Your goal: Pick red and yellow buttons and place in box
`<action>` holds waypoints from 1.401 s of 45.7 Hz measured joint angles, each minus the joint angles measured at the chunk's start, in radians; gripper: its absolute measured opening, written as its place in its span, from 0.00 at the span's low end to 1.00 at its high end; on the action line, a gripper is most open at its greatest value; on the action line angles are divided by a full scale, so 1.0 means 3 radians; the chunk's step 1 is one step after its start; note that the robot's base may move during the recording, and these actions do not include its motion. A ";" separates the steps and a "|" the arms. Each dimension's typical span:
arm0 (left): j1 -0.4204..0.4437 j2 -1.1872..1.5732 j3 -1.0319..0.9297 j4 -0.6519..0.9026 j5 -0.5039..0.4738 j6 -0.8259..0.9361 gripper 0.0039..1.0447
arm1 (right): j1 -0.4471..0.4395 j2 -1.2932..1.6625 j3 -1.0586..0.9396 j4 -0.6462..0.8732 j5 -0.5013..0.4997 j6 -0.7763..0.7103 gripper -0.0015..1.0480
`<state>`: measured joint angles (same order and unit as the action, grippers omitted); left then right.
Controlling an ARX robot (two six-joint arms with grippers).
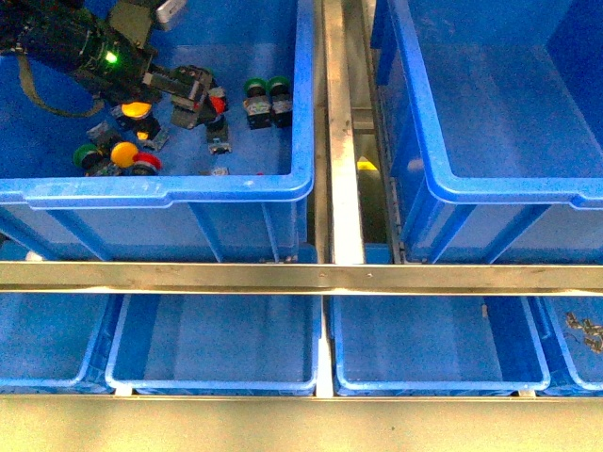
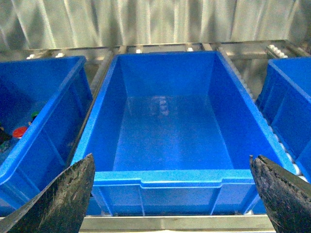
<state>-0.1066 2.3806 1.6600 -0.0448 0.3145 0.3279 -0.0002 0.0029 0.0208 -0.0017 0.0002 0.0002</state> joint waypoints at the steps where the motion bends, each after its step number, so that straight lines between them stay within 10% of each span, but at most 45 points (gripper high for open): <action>1: -0.0009 0.0037 0.0041 -0.0011 0.0000 -0.0001 0.92 | 0.0000 0.0000 0.0000 0.0000 0.0000 0.0000 0.93; 46: -0.0100 0.0806 0.0992 -0.0220 0.0013 -0.0187 0.92 | 0.0000 0.0000 0.0000 0.0000 0.0001 0.0000 0.93; 64: -0.0099 0.0852 0.0991 -0.0060 -0.0005 -0.0289 0.32 | 0.0000 0.0000 0.0000 0.0000 0.0000 0.0000 0.93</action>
<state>-0.1364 2.6362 1.9572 -0.0628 0.3130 0.2413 -0.0002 0.0029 0.0208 -0.0017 0.0002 0.0002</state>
